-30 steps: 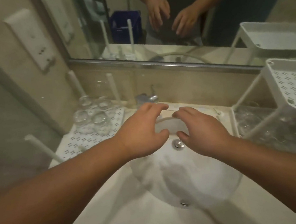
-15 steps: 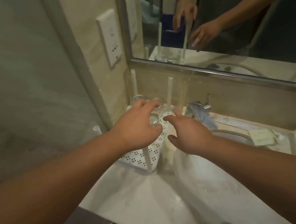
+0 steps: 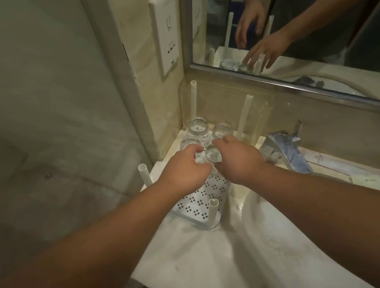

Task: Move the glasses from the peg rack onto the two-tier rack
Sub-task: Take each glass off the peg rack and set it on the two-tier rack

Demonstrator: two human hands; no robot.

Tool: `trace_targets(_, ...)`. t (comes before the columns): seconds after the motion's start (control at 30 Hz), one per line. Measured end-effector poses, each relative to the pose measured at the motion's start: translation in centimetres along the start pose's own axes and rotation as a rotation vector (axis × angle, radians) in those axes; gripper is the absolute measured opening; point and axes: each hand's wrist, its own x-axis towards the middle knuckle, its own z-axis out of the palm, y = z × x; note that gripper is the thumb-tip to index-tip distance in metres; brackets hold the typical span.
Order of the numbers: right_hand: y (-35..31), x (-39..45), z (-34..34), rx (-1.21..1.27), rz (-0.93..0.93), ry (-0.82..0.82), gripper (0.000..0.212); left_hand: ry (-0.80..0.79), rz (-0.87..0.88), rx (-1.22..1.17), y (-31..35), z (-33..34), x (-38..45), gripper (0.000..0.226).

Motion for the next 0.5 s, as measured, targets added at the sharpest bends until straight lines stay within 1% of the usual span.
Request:
trace_targets(0.07,-0.2,0.7,0.3,-0.031,-0.015,-0.006,0.054,0.010,-0.011,0.003,-0.3,0.2,0.3,0.052)
trace_targets(0.2,-0.6,1.6,1.2,-0.049,-0.012,-0.037,0.056,-0.001,-0.012,-0.012,-0.8,0.7,0.5,0.053)
trace_targets(0.37,-1.0,2.0,1.9,-0.059,-0.006,-0.046,0.049,0.000,0.002,-0.006,-1.5,1.1,0.5,0.052)
trace_targets(0.5,-1.0,1.6,2.2,-0.046,-0.015,-0.071,0.057,-0.010,-0.016,-0.010,-2.1,1.4,0.6,0.052)
